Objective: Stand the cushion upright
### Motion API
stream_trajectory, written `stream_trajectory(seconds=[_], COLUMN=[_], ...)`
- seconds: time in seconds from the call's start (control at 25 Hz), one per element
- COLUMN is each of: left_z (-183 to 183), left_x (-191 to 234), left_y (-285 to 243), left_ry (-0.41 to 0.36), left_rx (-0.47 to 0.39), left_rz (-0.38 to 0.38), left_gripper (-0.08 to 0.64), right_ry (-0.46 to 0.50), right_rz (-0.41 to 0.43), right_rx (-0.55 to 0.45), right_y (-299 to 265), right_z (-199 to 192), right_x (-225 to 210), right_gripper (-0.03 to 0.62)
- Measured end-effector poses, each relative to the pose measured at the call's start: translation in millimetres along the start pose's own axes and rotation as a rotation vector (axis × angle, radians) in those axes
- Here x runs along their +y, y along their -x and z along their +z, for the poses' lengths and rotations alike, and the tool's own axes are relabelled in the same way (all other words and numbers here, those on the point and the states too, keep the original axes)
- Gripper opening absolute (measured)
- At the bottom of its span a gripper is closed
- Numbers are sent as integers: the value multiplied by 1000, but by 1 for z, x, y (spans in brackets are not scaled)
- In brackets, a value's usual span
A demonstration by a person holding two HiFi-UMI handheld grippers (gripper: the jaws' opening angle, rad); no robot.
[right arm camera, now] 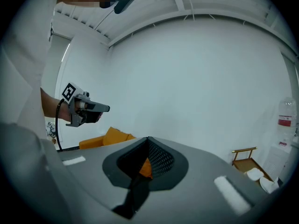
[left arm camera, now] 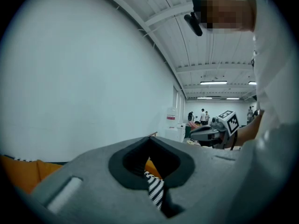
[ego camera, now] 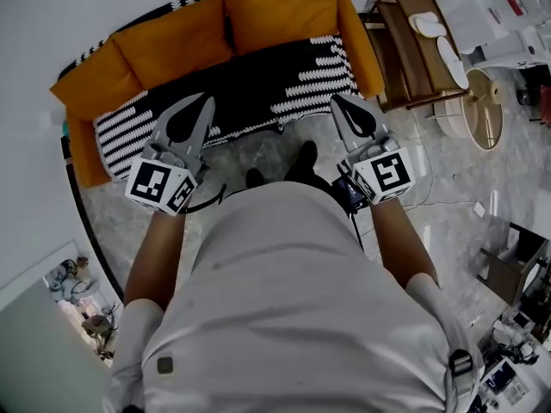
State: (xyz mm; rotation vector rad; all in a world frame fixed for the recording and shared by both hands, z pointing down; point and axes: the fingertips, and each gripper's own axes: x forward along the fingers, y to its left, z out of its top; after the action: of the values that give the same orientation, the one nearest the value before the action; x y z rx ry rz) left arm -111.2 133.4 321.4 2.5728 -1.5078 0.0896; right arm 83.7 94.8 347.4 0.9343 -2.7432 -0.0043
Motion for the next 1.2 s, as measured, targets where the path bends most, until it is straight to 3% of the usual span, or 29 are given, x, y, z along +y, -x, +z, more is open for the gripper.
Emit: stream_trajectory(seconds=[0.52,1.2], left_z=[-1,-5], left_x=[4,-1], left_y=[75,86], left_ry=[-32,-17], left_rx=[-25,-28], left_rz=[-42,-74], left_gripper=[3,3], right_ry=[16,11], right_rz=[32,30], right_rx=[-15,-25], right_y=[1,0], right_z=[16,25], right_x=[105,119], right_gripper=[11,11])
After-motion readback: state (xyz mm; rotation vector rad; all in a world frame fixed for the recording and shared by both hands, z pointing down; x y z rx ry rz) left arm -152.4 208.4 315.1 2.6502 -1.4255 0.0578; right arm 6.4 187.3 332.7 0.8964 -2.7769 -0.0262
